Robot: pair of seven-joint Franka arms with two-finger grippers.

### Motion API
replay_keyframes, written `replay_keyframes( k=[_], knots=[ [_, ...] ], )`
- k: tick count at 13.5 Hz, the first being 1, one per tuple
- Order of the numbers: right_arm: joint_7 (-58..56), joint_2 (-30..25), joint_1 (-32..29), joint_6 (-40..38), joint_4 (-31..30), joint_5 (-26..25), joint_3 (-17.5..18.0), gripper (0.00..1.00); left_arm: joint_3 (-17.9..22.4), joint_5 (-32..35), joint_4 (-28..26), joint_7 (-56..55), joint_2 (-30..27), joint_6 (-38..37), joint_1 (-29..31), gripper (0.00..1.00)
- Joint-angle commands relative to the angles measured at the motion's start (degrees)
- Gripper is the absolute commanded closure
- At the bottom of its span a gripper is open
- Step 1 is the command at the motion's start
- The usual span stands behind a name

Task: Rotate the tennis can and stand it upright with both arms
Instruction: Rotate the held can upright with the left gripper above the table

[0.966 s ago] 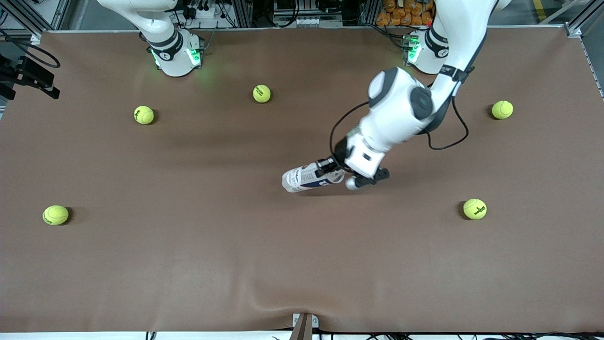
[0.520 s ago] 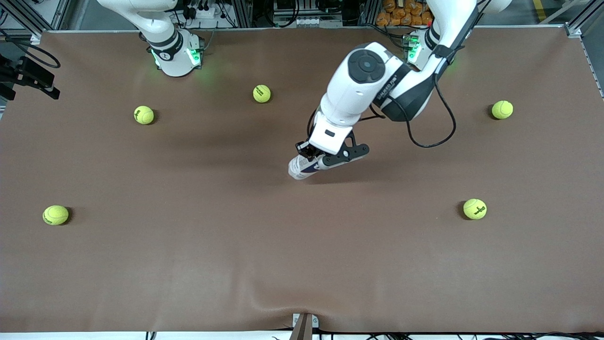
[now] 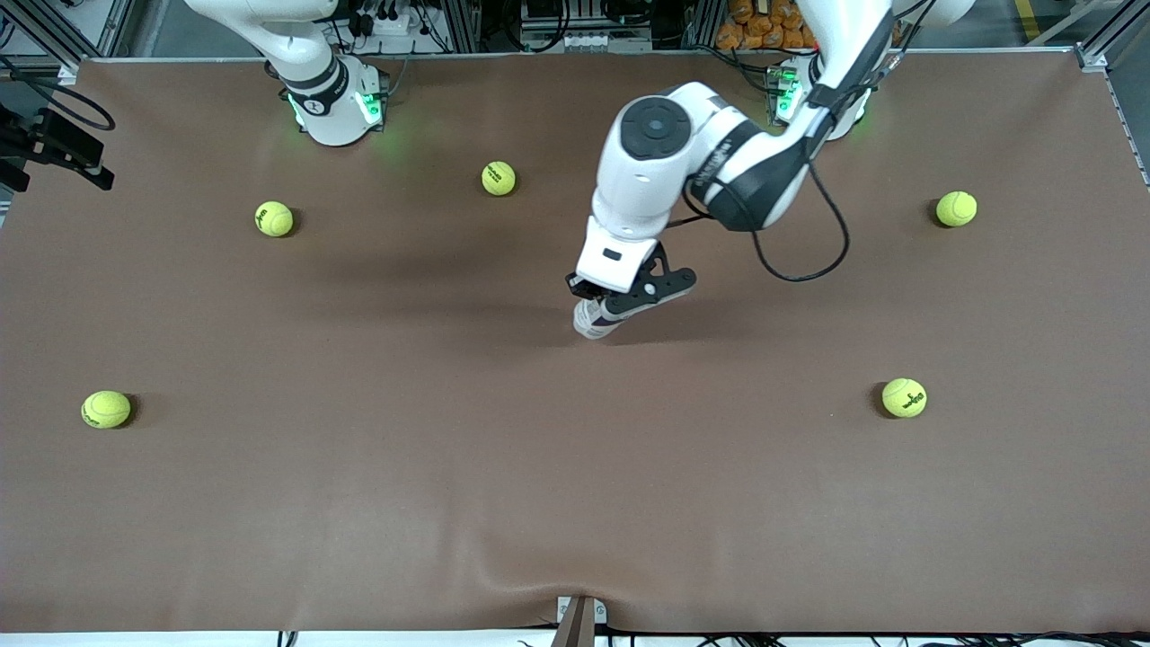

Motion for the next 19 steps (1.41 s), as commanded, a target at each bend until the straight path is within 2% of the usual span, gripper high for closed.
replay_keyframes(
  k=[1,6,19],
  knots=[
    [-0.13,0.79,0.33,-0.10,1.28,-0.60,0.08,0.00,1.00,3.73,2.76,-4.86,3.19,-1.93,-3.76,1.00],
    [-0.13,0.79,0.33,-0.10,1.28,-0.51,0.08,0.00,1.53,10.13,4.96,-7.15,3.99,-8.51,-6.75,1.00],
    [-0.13,0.79,0.59,0.42,1.28,-0.51,0.08,0.00,1.35,10.15,8.39,-8.74,8.29,-7.82,-7.81,1.00]
  ],
)
